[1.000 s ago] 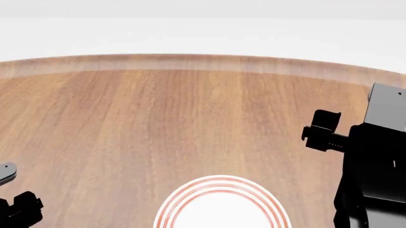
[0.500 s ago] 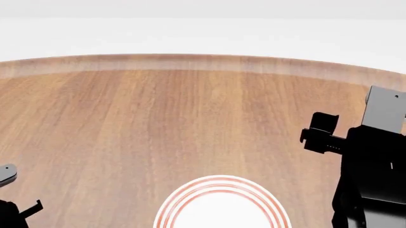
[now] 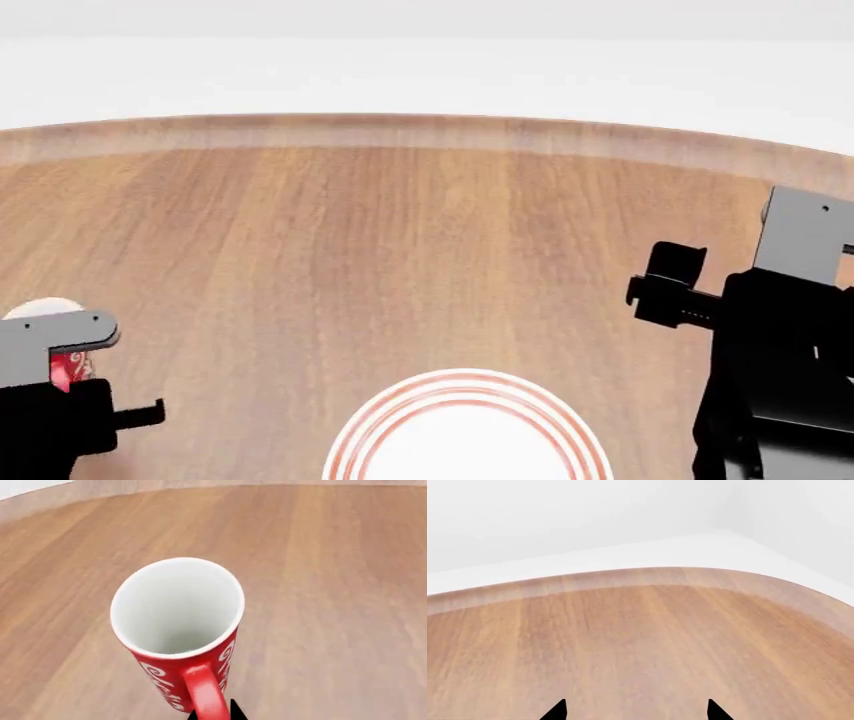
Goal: Pick up the red mug and put it on the plate
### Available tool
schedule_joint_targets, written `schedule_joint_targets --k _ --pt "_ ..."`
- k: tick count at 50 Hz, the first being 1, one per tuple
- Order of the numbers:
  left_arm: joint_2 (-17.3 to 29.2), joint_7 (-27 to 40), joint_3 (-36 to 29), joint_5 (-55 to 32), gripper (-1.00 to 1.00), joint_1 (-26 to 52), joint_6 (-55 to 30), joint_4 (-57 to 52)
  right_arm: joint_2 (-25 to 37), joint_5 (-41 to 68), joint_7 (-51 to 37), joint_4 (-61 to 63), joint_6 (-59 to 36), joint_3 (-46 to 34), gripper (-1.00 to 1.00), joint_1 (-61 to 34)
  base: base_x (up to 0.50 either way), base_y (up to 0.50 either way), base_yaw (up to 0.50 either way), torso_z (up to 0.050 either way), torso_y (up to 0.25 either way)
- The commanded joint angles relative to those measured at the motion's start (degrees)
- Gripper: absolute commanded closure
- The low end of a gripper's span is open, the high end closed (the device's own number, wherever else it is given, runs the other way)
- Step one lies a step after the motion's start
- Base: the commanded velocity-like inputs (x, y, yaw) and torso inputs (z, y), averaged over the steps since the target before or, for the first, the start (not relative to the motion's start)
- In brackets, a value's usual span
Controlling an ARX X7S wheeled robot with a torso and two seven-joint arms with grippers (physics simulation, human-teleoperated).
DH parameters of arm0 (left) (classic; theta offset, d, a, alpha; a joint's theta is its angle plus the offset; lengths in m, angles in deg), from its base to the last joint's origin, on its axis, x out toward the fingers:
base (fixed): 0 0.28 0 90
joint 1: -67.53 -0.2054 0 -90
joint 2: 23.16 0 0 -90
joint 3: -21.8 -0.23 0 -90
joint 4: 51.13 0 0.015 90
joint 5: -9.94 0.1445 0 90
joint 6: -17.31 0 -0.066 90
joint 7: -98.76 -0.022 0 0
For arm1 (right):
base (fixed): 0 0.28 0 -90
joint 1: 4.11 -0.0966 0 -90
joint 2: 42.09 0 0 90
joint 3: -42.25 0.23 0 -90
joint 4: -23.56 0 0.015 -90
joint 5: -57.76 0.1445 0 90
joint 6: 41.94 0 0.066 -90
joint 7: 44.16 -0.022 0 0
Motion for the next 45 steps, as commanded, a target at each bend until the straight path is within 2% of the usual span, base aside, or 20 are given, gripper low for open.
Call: schedule_joint_targets --k 1,14,31,34,45 --pt "1.4 -9.9 -7.2 -2.1 1.00 -5.2 -13.5 -22.6 -0.1 0.0 -0.1 -0.9 0.3 -0.4 -1.00 -0.5 0.00 0.00 0.00 0.000 0.000" --pt "3.4 -16.5 -15.5 -4.4 1.00 -7.0 -17.9 -32.6 -0.1 0.3 -0.1 -1.3 0.5 -0.7 -1.00 -0.5 0.00 0.00 0.00 0.000 0.000" --pt "3.4 -27.2 -25.6 -6.9 1.00 -0.8 -13.4 -28.1 -0.3 0.6 -0.1 -2.5 1.2 -1.0 -1.00 -0.8 0.00 0.00 0.00 0.000 0.000" --pt "3.6 -29.0 -29.4 -6.2 1.00 -0.6 -12.7 -28.1 -0.3 0.7 -0.2 -2.4 1.1 -1.0 -1.00 -0.8 0.00 0.00 0.00 0.000 0.003" --pt "2.6 -32.9 -31.6 -8.0 1.00 0.9 -10.9 -26.5 -0.2 0.8 0.0 -3.7 1.9 -1.1 -1.00 -1.2 0.00 0.00 0.00 0.000 0.000"
